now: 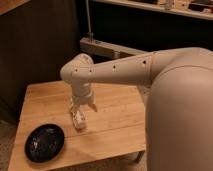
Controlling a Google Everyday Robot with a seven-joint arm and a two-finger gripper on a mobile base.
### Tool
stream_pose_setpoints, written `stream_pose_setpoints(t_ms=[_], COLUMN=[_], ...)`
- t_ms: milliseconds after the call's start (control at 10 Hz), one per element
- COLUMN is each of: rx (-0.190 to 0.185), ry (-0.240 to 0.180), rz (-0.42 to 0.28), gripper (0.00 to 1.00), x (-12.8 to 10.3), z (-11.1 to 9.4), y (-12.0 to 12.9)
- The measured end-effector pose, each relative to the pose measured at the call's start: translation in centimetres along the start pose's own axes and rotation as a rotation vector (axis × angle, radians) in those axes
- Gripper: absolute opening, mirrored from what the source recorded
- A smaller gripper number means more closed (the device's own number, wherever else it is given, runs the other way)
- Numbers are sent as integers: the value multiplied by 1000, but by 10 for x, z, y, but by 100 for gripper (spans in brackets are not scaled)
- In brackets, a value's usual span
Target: Place the bottle in the ceramic bowl
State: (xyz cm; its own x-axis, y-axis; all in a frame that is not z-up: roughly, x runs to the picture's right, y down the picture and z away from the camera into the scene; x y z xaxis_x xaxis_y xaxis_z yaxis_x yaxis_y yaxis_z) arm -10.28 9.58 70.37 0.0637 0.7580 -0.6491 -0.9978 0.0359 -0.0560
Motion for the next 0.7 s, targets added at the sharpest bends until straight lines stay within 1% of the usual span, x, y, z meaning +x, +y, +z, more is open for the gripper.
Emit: stream_pose_setpoints(t_ms=[500, 700], rx=[0, 1], ry=[1, -10], rz=[0, -7], gripper=[65, 65], x=[0, -3], z=[0, 0], y=[0, 3])
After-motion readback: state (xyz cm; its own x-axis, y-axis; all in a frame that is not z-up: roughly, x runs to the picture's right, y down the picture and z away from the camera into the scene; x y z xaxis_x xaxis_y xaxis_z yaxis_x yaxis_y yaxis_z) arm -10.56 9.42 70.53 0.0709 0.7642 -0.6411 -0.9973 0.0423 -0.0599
